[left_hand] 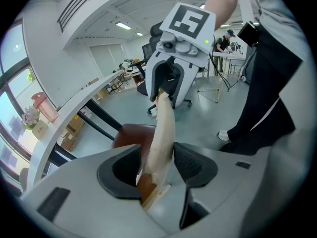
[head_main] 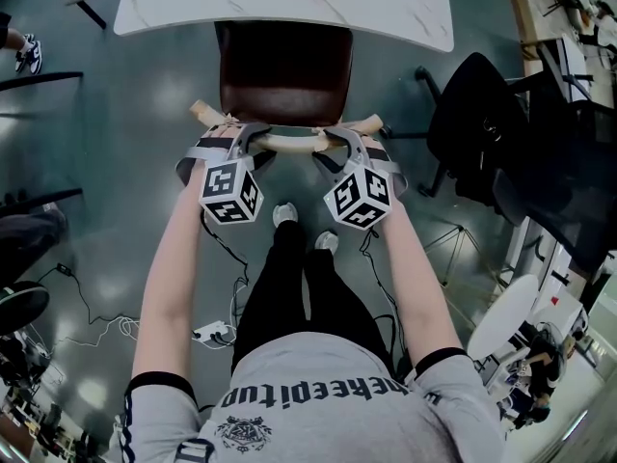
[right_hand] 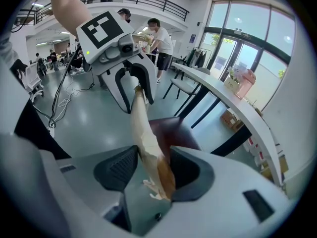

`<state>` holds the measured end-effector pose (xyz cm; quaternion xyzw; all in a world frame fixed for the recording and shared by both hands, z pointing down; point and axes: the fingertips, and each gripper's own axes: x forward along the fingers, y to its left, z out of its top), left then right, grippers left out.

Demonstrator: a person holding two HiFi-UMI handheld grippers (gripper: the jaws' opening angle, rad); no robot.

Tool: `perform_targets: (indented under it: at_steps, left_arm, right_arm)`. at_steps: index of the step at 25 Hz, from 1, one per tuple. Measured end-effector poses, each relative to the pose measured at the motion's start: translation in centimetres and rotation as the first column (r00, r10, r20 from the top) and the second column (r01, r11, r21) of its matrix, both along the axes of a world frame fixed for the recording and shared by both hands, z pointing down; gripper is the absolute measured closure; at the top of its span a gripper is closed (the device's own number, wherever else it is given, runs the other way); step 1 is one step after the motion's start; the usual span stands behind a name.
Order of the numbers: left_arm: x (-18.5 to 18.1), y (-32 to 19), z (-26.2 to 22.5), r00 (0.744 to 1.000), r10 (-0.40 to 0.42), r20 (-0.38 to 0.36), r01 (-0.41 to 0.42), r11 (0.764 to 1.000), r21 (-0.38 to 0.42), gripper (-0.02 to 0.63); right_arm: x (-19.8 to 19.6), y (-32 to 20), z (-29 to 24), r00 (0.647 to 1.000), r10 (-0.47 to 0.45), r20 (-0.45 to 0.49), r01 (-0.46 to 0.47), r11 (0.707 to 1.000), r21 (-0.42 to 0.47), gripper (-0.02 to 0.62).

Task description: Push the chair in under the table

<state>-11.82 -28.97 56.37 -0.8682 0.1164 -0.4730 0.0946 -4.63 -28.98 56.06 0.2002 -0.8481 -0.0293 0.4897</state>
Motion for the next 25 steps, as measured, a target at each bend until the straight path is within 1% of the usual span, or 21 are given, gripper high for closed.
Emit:
perform_targets:
  at_steps: [3,7,8,10,11,13,15,16,18,21,23,25]
  left_arm:
    - [-0.1,0.1,0.1,1.000,-0.015,0.006,0.015,1.000,0.003,0.390]
    - [-0.1,0.2,-0.1,0.999,-0.047,0.023,0.046,0.998,0.044,0.400]
    - [-0.1,0.3,-0.2,0.998,-0.058,0.024,0.056,0.997,0.057,0.400]
    - [-0.1,0.5,-0.8,0.997,-0.079,0.009,0.078,0.994,0.081,0.408]
    - [0.0,0.6,-1.3,0.996,-0.093,-0.010,0.094,0.991,0.091,0.426]
    - [0.1,0.7,-2.4,0.990,-0.131,-0.056,0.136,0.985,0.110,0.482]
    - [0.1,1.0,-3.2,0.982,-0.169,-0.088,0.179,0.977,0.117,0.553]
    - [0.2,1.3,-3.5,0.977,-0.187,-0.101,0.198,0.974,0.111,0.560]
    - [0.6,2.0,-4.1,0.966,-0.224,-0.131,0.236,0.968,0.089,0.572]
    - [1.1,3.1,-5.4,0.941,-0.282,-0.188,0.297,0.954,0.054,0.586]
    - [1.6,3.7,-6.6,0.917,-0.320,-0.238,0.335,0.942,0.025,0.591]
    - [2.0,4.3,-8.1,0.886,-0.359,-0.295,0.373,0.928,-0.009,0.591]
  right_arm:
    - [-0.1,0.2,0.0,1.000,0.001,-0.008,-0.001,1.000,-0.007,0.387]
    - [0.1,0.2,-0.4,0.999,0.030,-0.013,-0.030,0.999,0.010,0.390]
    - [0.1,0.3,-0.7,0.999,0.045,0.001,-0.045,0.999,0.019,0.399]
    - [0.0,0.4,-1.7,0.996,0.082,0.044,-0.084,0.996,0.043,0.442]
    - [0.1,0.4,-2.2,0.993,0.101,0.065,-0.105,0.993,0.055,0.470]
    - [0.0,0.8,-2.9,0.988,0.125,0.095,-0.131,0.990,0.056,0.572]
    - [-0.3,1.9,-3.3,0.986,0.120,0.118,-0.122,0.992,0.012,0.583]
    - [-0.5,2.5,-3.5,0.984,0.116,0.134,-0.115,0.993,-0.012,0.584]
    - [-0.8,3.6,-4.3,0.979,0.116,0.170,-0.112,0.993,-0.033,0.584]
    - [-1.1,4.8,-5.9,0.968,0.117,0.222,-0.113,0.993,-0.033,0.586]
    - [-1.1,5.1,-7.3,0.958,0.124,0.258,-0.121,0.992,-0.029,0.586]
    - [-1.1,5.4,-8.9,0.943,0.139,0.302,-0.135,0.990,-0.034,0.586]
